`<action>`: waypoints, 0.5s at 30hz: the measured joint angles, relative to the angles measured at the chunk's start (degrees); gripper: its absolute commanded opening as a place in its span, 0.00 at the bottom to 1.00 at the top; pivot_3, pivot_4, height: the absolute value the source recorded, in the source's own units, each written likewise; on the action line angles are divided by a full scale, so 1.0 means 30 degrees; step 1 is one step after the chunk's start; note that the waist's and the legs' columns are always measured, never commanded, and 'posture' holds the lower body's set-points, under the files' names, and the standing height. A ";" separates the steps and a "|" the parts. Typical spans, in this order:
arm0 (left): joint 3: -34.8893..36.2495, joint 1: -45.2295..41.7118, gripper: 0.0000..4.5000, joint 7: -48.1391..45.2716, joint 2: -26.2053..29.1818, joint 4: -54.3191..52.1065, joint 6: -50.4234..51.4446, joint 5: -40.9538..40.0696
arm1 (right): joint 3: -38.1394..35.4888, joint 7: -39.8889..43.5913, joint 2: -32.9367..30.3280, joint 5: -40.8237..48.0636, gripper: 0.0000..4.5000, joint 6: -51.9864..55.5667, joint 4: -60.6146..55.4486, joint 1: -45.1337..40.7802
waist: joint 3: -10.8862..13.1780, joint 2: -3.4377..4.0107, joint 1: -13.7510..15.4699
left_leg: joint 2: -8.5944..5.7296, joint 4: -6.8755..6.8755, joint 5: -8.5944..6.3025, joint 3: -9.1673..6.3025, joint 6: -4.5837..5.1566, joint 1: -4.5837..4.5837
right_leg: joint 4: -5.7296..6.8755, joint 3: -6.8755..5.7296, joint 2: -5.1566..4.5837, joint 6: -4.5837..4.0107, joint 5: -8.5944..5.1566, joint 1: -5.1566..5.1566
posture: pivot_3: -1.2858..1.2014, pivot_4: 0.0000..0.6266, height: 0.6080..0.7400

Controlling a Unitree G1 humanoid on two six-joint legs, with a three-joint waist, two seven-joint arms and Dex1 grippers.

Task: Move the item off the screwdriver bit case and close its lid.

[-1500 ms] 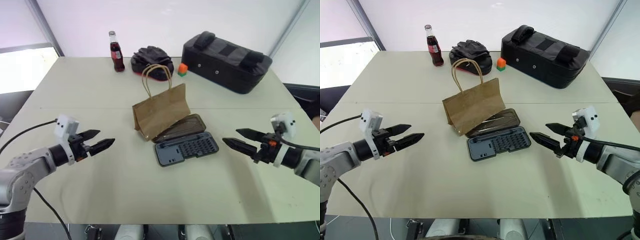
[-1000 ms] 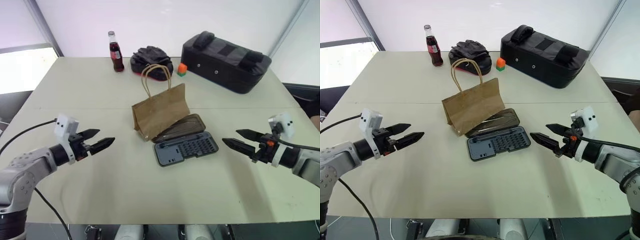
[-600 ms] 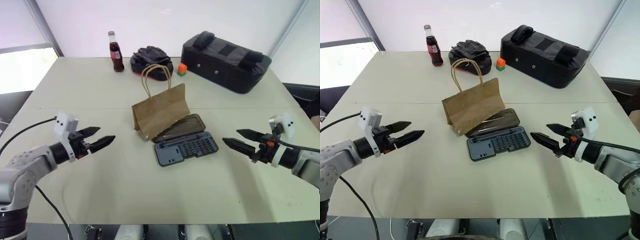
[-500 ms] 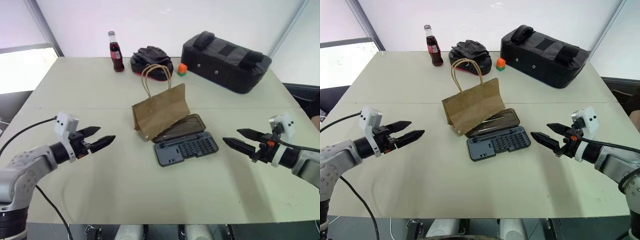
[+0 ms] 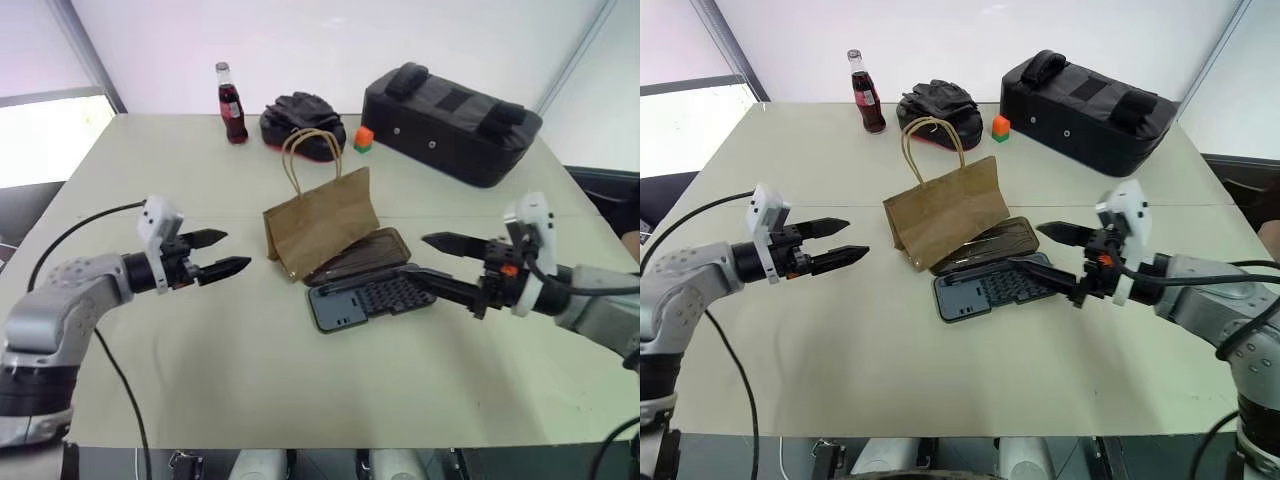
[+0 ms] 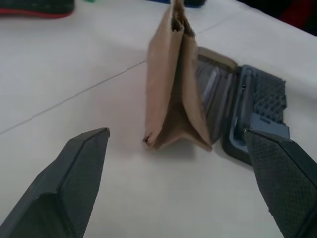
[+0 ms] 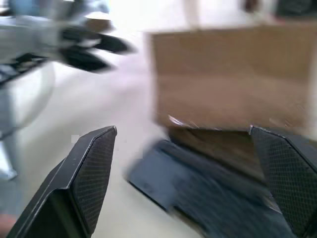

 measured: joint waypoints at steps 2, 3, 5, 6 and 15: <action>-0.1063 -0.1471 1.00 -0.0831 -0.0675 0.1853 -0.0780 0.0813 | 0.0717 -0.0857 0.0486 0.0270 0.99 0.0026 -0.0108 -0.0497 | 0.0001 -0.0004 0.0043 | -0.0013 0.0004 0.0000 -0.0007 0.0001 -0.0021 | -0.0017 -0.0005 -0.0011 0.0007 0.0004 -0.0006 | 0.52 0.24 1.00; -0.1444 -0.1923 1.00 -0.1177 -0.0925 0.2527 -0.1037 0.1104 | 0.0801 -0.1146 0.0592 0.0326 0.99 0.0029 -0.0155 -0.0509 | 0.0001 -0.0004 0.0033 | -0.0015 0.0005 -0.0001 -0.0007 0.0003 -0.0030 | -0.0016 -0.0005 -0.0018 0.0009 0.0005 -0.0009 | 0.52 0.24 1.00; -0.2072 -0.2940 1.00 -0.1727 -0.1664 0.4053 -0.1645 0.1744 | 0.0843 -0.1741 0.0685 0.0360 0.99 0.0021 -0.0249 -0.0385 | 0.0002 -0.0006 0.0009 | -0.0014 0.0007 -0.0005 -0.0001 0.0009 -0.0066 | -0.0025 -0.0003 -0.0032 0.0013 0.0006 -0.0040 | 0.52 0.24 1.00; -0.2251 -0.3480 1.00 -0.1882 -0.2136 0.4792 -0.1941 0.2010 | 0.0873 -0.1992 0.0709 0.0361 0.99 0.0010 -0.0334 -0.0235 | 0.0002 -0.0007 0.0013 | -0.0019 0.0011 -0.0005 -0.0003 0.0011 -0.0081 | -0.0026 -0.0005 -0.0031 0.0014 0.0007 -0.0050 | 0.52 0.24 1.00; -0.2926 -0.6467 0.95 -0.2870 -0.4995 0.8742 -0.3830 0.3446 | 0.1211 -0.3613 0.1008 0.1061 1.00 -0.0307 -0.1927 0.1003 | 0.0004 -0.0009 -0.0103 | -0.0019 0.0022 -0.0007 0.0000 0.0017 -0.0085 | -0.0011 -0.0005 -0.0013 0.0018 0.0009 -0.0066 | 0.52 0.24 1.00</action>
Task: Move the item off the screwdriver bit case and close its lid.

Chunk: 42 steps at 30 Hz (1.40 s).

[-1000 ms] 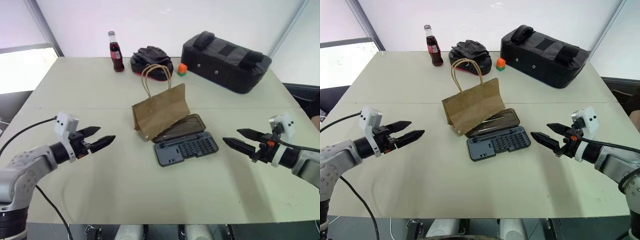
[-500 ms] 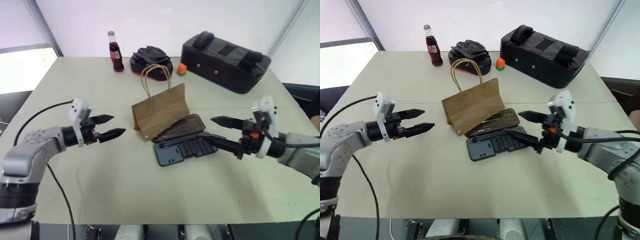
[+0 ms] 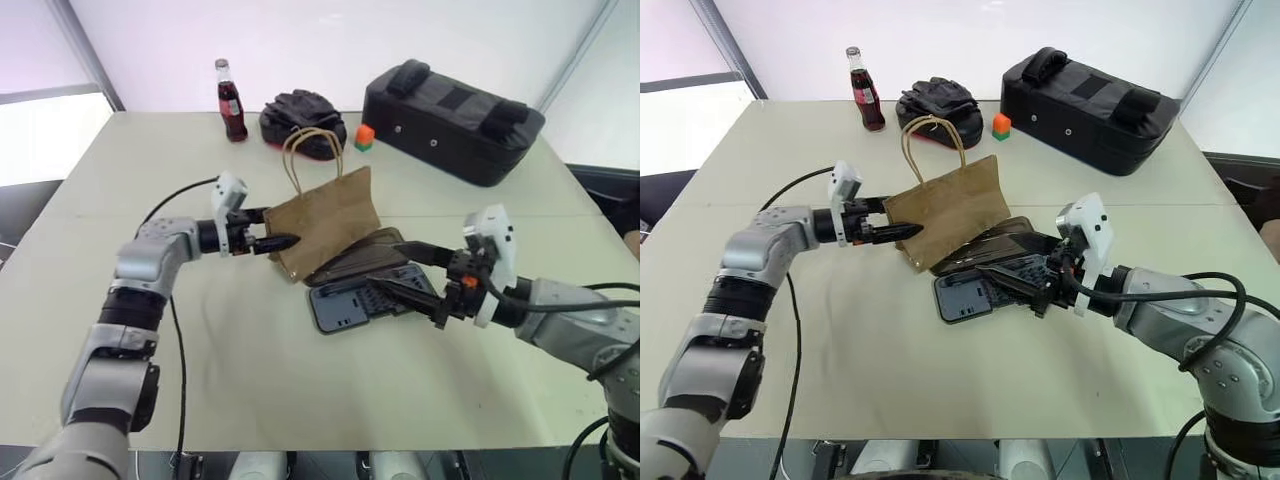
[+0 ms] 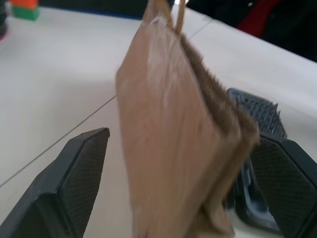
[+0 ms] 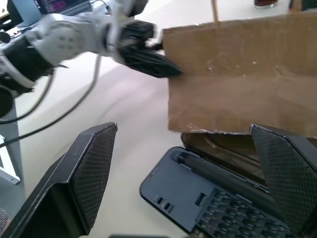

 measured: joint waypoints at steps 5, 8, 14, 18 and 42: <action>0.0024 -0.0302 0.47 -0.0403 -0.0250 0.0524 -0.0616 0.0168 | -0.0010 -0.0618 0.0026 0.0050 1.00 -0.0219 -0.0043 0.0853 | 0.0000 -0.0001 -0.0018 | 0.0018 0.0000 0.0000 -0.0003 0.0000 0.0001 | 0.0002 0.0001 0.0004 -0.0001 0.0000 -0.0001 | 0.52 0.24 1.00; 0.0024 -0.0301 0.12 -0.0460 -0.0313 0.0658 -0.0692 0.0377 | -0.0020 -0.0879 0.0017 0.0228 1.00 -0.0381 -0.0100 0.1072 | 0.0000 0.0000 0.0026 | 0.0022 0.0002 0.0000 -0.0004 0.0000 0.0001 | 0.0006 0.0001 0.0001 0.0000 0.0000 -0.0002 | 0.52 0.24 1.00; 0.0087 -0.0300 0.00 -0.0293 -0.0430 0.0780 -0.0857 0.0702 | -0.0062 -0.1074 -0.0105 0.0454 1.00 -0.0751 -0.0209 0.1149 | 0.0000 -0.0001 0.0075 | 0.0023 0.0003 0.0000 -0.0003 0.0001 0.0000 | 0.0004 0.0001 -0.0001 0.0000 0.0000 -0.0001 | 0.52 0.24 1.00; 0.0314 -0.0302 0.00 0.0307 -0.0770 0.0762 -0.1109 0.0777 | -0.0060 -0.1086 -0.0373 0.0729 1.00 -0.0786 -0.0209 0.0897 | 0.0000 -0.0001 0.0083 | 0.0024 0.0005 0.0000 -0.0005 0.0000 0.0000 | 0.0004 0.0001 -0.0003 0.0000 0.0000 -0.0001 | 0.52 0.24 1.00; 0.9076 0.3304 0.00 1.7504 0.4025 -0.0463 -0.0911 0.4358 | 0.0853 0.0107 -0.0307 0.0368 1.00 -0.1362 0.1487 -0.0736 | -0.0019 -0.0058 0.0132 | 0.0032 0.0005 0.0005 -0.0013 -0.0010 0.0006 | 0.0021 -0.0002 -0.0013 0.0002 0.0002 -0.0007 | 0.52 0.24 1.00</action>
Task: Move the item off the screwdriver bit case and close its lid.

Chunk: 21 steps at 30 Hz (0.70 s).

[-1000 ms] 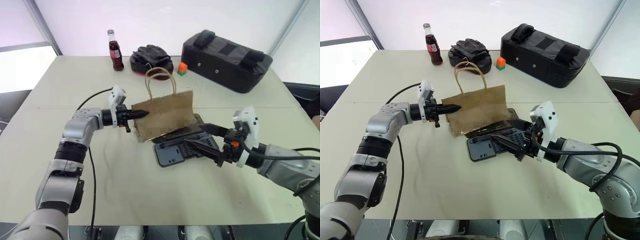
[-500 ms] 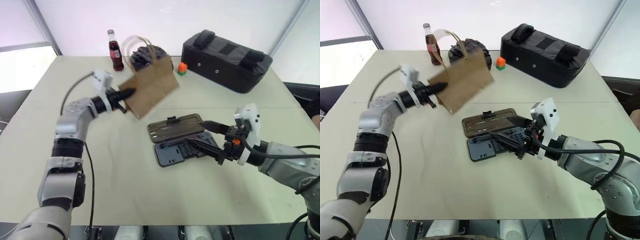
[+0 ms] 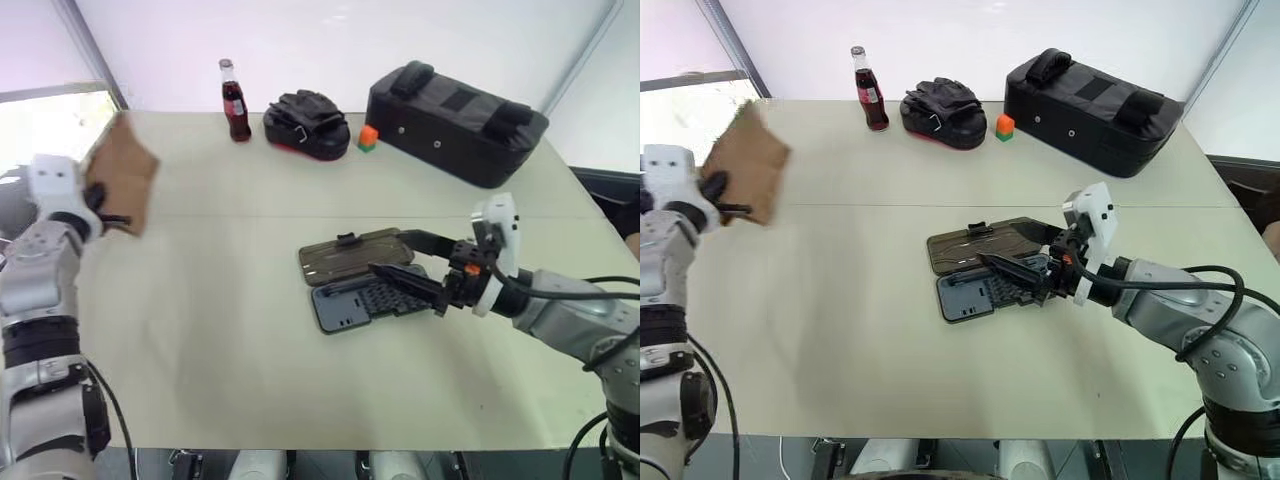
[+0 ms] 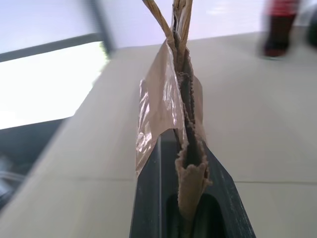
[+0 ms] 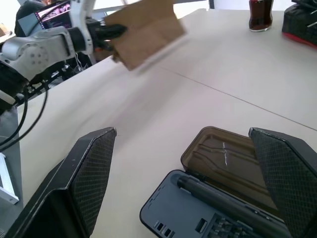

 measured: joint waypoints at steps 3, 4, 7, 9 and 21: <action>0.0241 -0.0060 0.00 0.1033 0.0168 0.1656 -0.1154 0.0399 | 0.0325 0.0290 0.0062 -0.0205 1.00 -0.0021 0.0274 -0.0162 | -0.0002 -0.0003 0.0008 | -0.0012 0.0000 0.0000 0.0002 -0.0001 0.0000 | -0.0001 -0.0001 -0.0013 0.0000 0.0000 0.0002 | 0.52 0.24 1.00; 0.0157 -0.0098 0.00 0.1213 0.0107 0.2390 -0.1748 0.0613 | 0.0481 0.0400 0.0099 -0.0313 1.00 -0.0070 0.0394 -0.0277 | -0.0005 -0.0009 0.0002 | -0.0014 0.0000 0.0001 0.0003 -0.0002 0.0000 | 0.0000 0.0000 -0.0012 0.0001 0.0001 0.0002 | 0.52 0.24 1.00; -0.0235 -0.0642 0.00 0.0977 -0.0583 0.4830 -0.3612 0.0818 | 0.0814 0.0653 0.0173 -0.0664 1.00 -0.0131 0.0556 -0.0376 | -0.0018 -0.0029 0.0029 | -0.0019 0.0000 0.0004 0.0002 -0.0007 -0.0001 | 0.0001 -0.0006 -0.0012 0.0000 0.0001 0.0003 | 0.52 0.24 1.00; -0.0528 -0.0901 0.00 0.0532 -0.1076 0.5557 -0.4735 0.0815 | 0.0891 0.0756 0.0281 -0.0833 1.00 -0.0165 0.0673 -0.0390 | -0.0028 -0.0046 0.0023 | -0.0019 0.0000 0.0004 0.0003 -0.0007 -0.0001 | 0.0000 -0.0006 -0.0018 0.0000 0.0002 0.0004 | 0.52 0.24 1.00; -0.0990 -0.1208 1.00 -0.1317 -0.1813 0.6126 -0.6379 0.0569 | 0.0749 0.0776 0.0282 -0.1181 1.00 -0.0202 0.0753 -0.0172 | -0.0029 -0.0053 -0.0092 | -0.0003 0.0000 0.0005 0.0005 -0.0010 0.0001 | 0.0012 -0.0005 -0.0011 0.0000 0.0004 -0.0003 | 0.52 0.24 1.00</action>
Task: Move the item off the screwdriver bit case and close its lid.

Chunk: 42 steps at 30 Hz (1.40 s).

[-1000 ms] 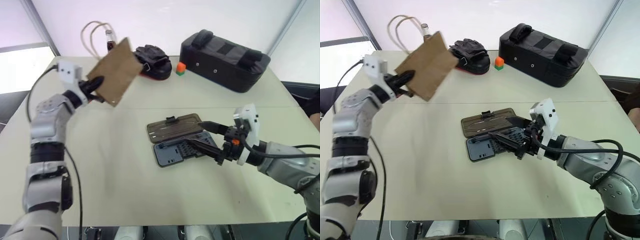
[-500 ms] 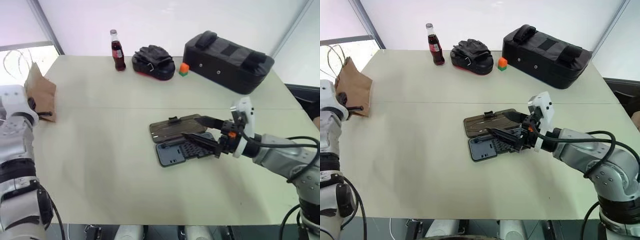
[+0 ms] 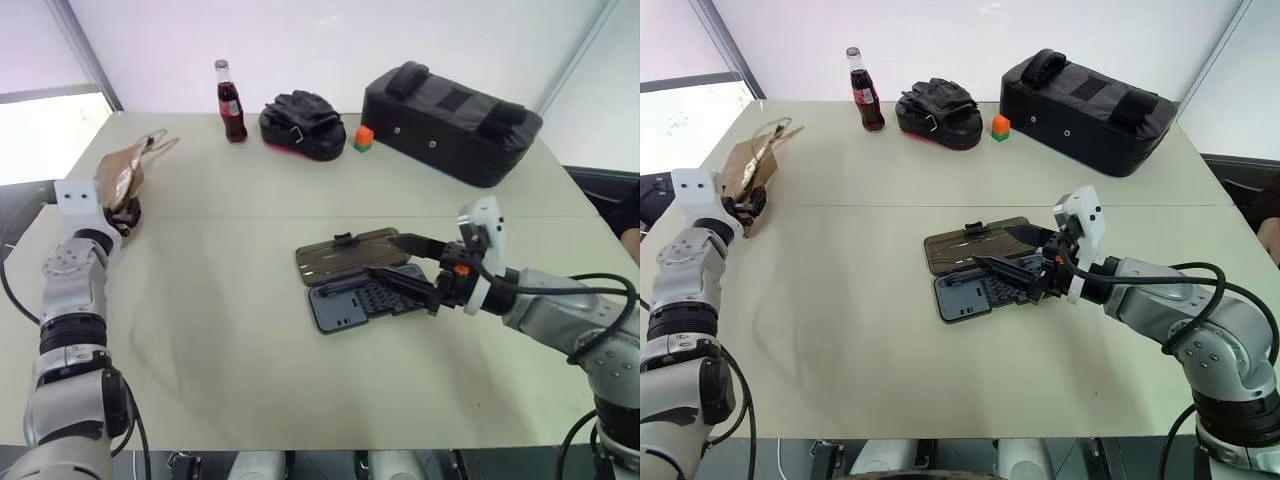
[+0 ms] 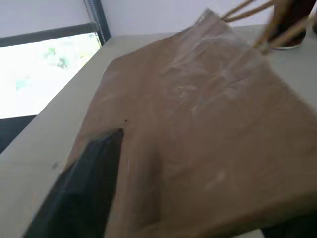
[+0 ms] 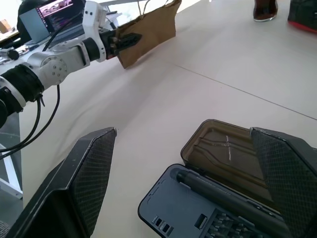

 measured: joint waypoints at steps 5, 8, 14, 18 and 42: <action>0.0088 -0.0002 1.00 0.0019 0.0005 -0.0179 -0.0147 -0.0096 | -0.0003 -0.0040 0.0000 -0.0023 1.00 0.0000 -0.0001 0.0035 | 0.0000 -0.0002 0.0039 | -0.0001 0.0000 0.0000 -0.0001 0.0000 -0.0001 | -0.0001 0.0000 -0.0001 0.0000 0.0000 0.0000 | 0.52 0.24 1.00; 0.0394 -0.0424 1.00 0.0200 0.0195 -0.0632 -0.0747 -0.0438 | -0.0020 -0.0041 0.0000 -0.0135 1.00 0.0000 0.0001 0.0191 | 0.0006 -0.0022 0.0055 | 0.0000 0.0000 0.0000 -0.0004 0.0000 -0.0004 | -0.0003 0.0000 -0.0003 0.0000 0.0001 -0.0001 | 0.52 0.24 1.00; -0.0041 -0.2459 1.00 0.0557 0.2566 -0.1049 -0.2579 0.0538 | -0.0028 -0.0038 -0.0003 -0.0173 1.00 0.0000 0.0008 0.0246 | 0.0003 -0.0034 0.0044 | -0.0013 -0.0001 0.0000 0.0004 -0.0001 -0.0002 | -0.0006 0.0000 -0.0001 -0.0001 0.0001 -0.0001 | 0.52 0.24 1.00; -0.1412 -0.3477 1.00 -0.0451 0.3281 -0.0954 -0.3684 0.1671 | -0.0030 -0.0035 -0.0003 -0.0249 1.00 0.0000 0.0025 0.0270 | 0.0002 -0.0034 0.0094 | -0.0026 0.0000 0.0000 0.0007 -0.0001 0.0000 | -0.0003 0.0000 -0.0004 0.0000 0.0001 0.0007 | 0.52 0.24 1.00; -0.7363 -0.2073 1.00 -1.4717 0.1529 -0.8555 0.7920 -0.4597 | -0.1185 0.5112 -0.7140 -0.3543 1.00 -0.0287 0.0032 0.0680 | 0.0010 -0.0027 0.0126 | -0.0050 0.0021 -0.0002 0.0008 0.0003 0.0014 | -0.0005 -0.0002 0.0017 -0.0004 -0.0004 0.0037 | 0.52 0.24 1.00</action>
